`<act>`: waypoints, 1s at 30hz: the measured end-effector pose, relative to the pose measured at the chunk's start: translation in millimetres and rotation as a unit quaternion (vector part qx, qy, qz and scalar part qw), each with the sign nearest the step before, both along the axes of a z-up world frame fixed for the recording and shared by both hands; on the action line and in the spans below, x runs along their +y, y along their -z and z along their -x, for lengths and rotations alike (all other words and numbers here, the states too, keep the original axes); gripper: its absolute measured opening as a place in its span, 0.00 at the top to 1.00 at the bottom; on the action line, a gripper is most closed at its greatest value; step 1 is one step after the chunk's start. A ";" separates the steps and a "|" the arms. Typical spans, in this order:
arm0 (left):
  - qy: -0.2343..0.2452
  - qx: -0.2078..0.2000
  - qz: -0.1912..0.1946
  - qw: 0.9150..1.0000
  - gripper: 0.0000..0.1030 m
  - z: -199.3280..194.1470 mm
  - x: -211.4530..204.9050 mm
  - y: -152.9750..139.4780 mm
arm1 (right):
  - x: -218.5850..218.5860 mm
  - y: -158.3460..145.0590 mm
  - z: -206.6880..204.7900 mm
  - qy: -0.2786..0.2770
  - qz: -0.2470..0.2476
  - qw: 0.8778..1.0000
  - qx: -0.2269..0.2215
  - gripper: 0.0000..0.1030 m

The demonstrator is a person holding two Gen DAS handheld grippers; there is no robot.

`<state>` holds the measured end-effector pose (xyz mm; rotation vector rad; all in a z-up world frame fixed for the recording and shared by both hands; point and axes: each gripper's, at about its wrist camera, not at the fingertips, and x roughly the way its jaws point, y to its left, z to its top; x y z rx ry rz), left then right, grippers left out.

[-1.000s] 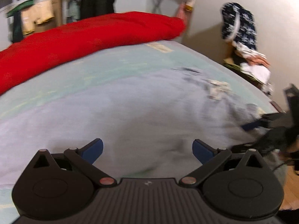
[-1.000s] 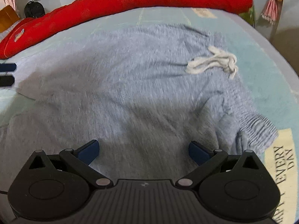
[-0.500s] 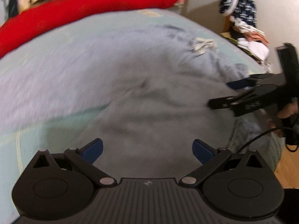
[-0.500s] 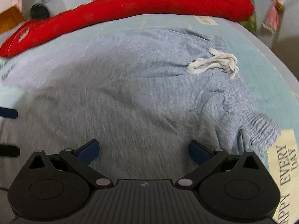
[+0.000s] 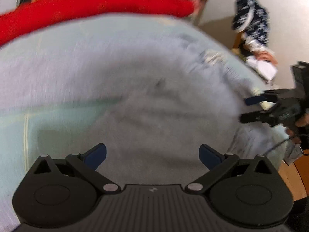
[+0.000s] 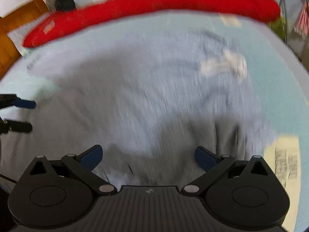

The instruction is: Fold clothes

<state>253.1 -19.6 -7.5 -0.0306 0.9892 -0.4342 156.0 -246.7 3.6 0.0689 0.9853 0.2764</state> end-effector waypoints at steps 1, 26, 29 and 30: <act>-0.009 0.010 -0.005 1.000 0.01 -0.8 1.7 7.4 | -1.1 3.8 2.3 -0.005 0.006 1.000 0.003 0.00; -0.096 -0.024 0.006 0.995 0.01 -10.0 -15.0 -16.9 | -50.0 -31.0 -17.2 -0.120 0.024 0.992 0.003 0.00; -0.090 -0.026 0.007 0.996 0.01 -10.4 -19.4 -18.7 | -48.7 -37.3 -24.2 -0.100 0.094 0.990 -0.018 0.00; -0.087 -0.026 0.007 0.996 0.01 -9.5 -20.7 -18.7 | -49.9 -36.8 -24.7 -0.091 0.127 0.988 -0.017 0.00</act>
